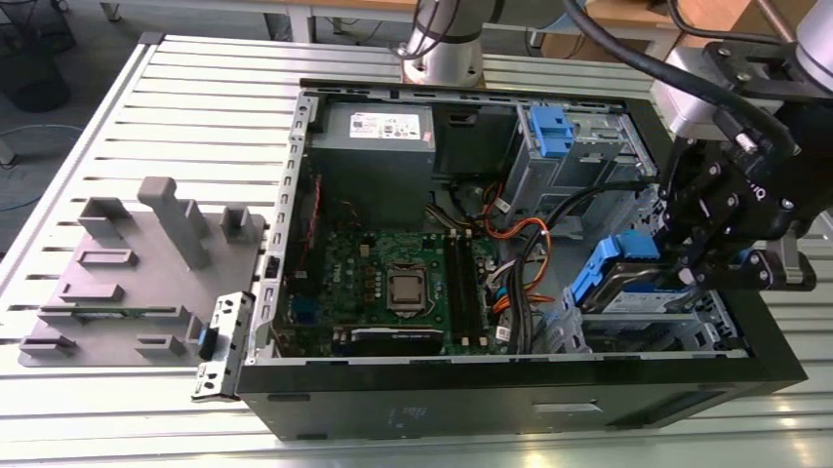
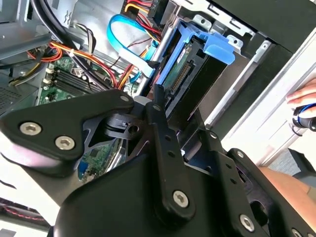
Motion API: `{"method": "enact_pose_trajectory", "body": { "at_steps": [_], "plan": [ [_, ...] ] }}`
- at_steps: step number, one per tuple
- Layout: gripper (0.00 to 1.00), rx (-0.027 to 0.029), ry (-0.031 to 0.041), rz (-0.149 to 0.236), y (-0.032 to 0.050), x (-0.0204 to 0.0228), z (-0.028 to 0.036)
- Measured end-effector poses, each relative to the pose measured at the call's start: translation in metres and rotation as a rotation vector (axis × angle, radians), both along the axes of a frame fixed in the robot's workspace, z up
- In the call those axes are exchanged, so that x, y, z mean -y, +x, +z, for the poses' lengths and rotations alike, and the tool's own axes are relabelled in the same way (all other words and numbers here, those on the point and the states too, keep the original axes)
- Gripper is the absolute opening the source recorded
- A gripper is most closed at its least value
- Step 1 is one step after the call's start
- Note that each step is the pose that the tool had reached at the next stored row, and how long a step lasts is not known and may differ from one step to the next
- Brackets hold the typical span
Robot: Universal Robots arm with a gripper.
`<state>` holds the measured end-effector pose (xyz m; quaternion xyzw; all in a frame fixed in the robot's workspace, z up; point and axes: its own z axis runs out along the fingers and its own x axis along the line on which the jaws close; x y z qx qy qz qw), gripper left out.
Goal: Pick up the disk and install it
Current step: 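Insert the disk into the insertion slot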
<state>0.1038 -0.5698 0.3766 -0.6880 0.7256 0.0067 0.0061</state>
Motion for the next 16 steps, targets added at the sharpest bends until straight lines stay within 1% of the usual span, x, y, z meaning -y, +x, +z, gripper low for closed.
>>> {"method": "enact_pose_trajectory", "body": {
  "at_steps": [14,16],
  "plan": [
    [0.35,0.0,0.0,0.0,0.0,0.0,-0.0254],
    [0.35,0.0,0.0,0.0,0.0,0.0,-0.028]
  ]
}}
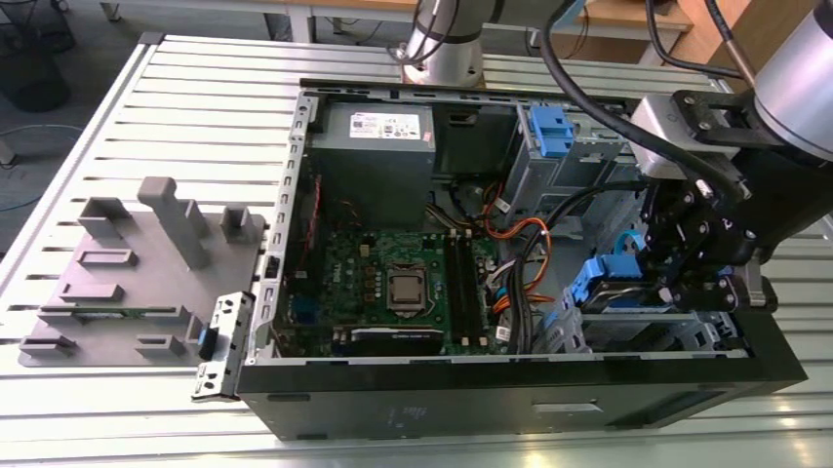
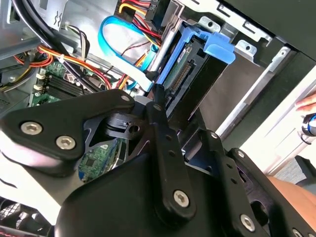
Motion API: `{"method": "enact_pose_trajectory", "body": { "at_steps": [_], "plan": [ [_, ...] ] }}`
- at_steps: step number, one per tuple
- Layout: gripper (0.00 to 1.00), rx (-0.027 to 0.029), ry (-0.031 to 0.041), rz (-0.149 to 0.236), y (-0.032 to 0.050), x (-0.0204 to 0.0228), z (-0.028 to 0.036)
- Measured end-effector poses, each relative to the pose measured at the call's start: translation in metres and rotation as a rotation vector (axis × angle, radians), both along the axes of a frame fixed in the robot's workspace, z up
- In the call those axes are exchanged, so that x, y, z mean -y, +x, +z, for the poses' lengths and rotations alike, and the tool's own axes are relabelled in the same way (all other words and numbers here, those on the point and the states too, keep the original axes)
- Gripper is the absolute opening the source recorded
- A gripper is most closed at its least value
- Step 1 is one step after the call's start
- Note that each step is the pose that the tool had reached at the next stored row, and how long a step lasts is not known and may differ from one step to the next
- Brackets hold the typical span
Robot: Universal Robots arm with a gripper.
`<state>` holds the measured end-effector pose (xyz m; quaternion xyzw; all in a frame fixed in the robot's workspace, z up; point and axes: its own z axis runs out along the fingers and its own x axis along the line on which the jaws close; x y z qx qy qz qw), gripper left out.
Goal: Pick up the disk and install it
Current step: 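Insert the disk into the insertion slot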
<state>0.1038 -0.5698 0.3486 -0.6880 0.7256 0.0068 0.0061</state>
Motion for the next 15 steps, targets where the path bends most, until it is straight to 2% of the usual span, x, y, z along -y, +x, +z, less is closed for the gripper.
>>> {"method": "enact_pose_trajectory", "body": {
  "at_steps": [9,10,12,13,15],
  "plan": [
    [0.36,0.0,0.0001,0.0,-0.0001,0.0,-0.0003],
    [0.42,0.0,-0.0001,0.0,0.0,0.0,-0.0003],
    [0.42,0.0,-0.0001,0.0,0.0,0.0,-0.0003],
    [0.42,0.001,0.0,0.0,-0.0001,0.0,-0.0005],
    [0.42,0.0076,0.0,0.0,-0.0001,0.0,-0.002]
  ]
}}
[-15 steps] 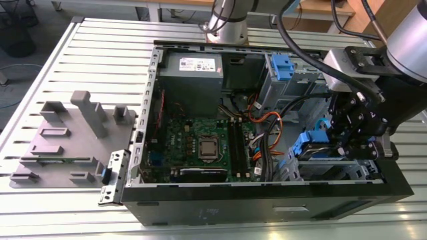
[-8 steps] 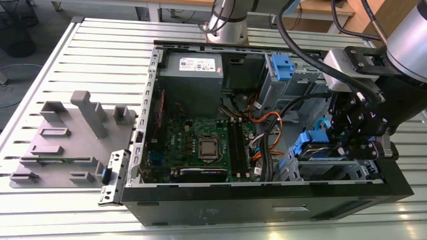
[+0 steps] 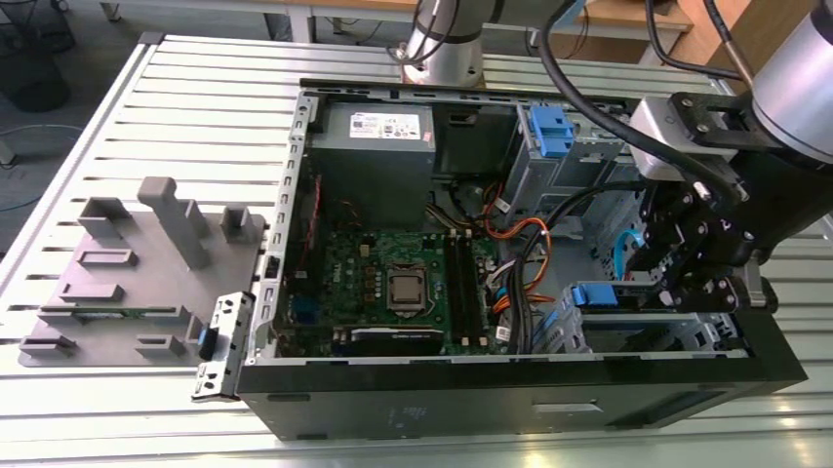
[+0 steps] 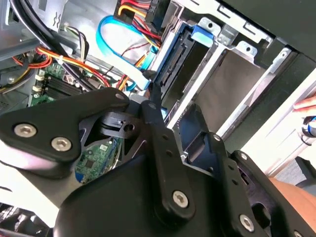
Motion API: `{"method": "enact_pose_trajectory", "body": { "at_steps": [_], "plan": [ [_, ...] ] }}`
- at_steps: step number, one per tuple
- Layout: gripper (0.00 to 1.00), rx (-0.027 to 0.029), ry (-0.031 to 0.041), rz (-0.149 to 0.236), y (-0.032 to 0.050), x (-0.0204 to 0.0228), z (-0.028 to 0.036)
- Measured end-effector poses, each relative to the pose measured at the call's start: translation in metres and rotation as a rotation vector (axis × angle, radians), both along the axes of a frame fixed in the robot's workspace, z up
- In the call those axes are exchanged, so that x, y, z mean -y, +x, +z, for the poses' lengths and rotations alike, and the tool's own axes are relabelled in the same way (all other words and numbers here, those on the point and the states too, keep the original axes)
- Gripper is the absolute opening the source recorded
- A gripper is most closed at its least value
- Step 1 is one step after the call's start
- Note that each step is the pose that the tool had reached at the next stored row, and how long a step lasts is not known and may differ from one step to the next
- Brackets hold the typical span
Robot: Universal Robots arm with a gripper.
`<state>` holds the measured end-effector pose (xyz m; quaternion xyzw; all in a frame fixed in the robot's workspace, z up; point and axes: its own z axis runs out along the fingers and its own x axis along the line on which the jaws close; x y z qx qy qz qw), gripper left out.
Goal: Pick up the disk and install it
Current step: 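Insert the disk into the insertion slot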
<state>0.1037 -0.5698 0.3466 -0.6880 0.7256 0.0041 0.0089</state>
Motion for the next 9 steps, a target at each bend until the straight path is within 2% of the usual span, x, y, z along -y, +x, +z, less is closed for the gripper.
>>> {"method": "enact_pose_trajectory", "body": {
  "at_steps": [5,7,9],
  "plan": [
    [0.42,0.0056,-0.0001,0.0,0.0,0.0,-0.0036],
    [0.42,0.0061,-0.0002,0.0,0.0,0.0,-0.0063],
    [0.42,0.0062,-0.0004,0.0,0.0,0.0,-0.0064]
  ]
}}
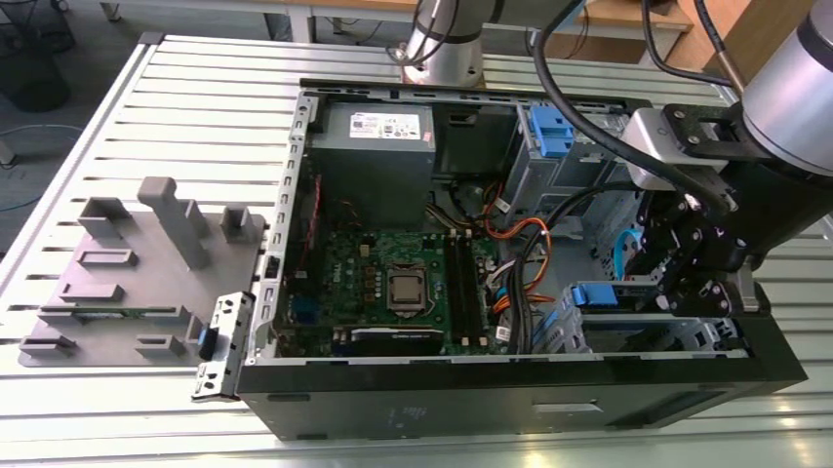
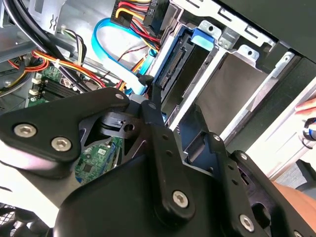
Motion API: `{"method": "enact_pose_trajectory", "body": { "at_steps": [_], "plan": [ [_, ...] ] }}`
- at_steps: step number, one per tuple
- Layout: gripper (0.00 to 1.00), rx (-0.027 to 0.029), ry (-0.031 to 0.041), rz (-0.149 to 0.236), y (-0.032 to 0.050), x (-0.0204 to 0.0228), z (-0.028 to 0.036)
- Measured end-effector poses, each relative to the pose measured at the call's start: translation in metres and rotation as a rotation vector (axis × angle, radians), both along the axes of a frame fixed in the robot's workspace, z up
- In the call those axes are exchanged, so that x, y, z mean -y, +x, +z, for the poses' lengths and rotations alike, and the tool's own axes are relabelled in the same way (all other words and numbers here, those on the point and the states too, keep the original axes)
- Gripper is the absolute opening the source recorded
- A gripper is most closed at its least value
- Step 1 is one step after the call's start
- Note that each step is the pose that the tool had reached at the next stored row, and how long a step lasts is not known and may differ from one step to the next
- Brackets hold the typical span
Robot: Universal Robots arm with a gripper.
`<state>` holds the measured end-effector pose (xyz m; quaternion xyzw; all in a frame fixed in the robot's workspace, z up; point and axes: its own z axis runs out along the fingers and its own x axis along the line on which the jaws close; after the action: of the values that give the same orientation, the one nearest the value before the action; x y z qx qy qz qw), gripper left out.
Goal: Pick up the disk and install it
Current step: 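Insert the disk into the insertion slot, then insert the first disk wire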
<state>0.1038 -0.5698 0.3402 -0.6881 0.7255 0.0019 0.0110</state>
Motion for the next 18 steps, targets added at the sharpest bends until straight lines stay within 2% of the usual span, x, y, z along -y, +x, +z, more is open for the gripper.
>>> {"method": "enact_pose_trajectory", "body": {
  "at_steps": [18],
  "plan": [
    [0.42,-0.0005,-0.0004,0.0,0.0,0.0,0.0021]
  ]
}}
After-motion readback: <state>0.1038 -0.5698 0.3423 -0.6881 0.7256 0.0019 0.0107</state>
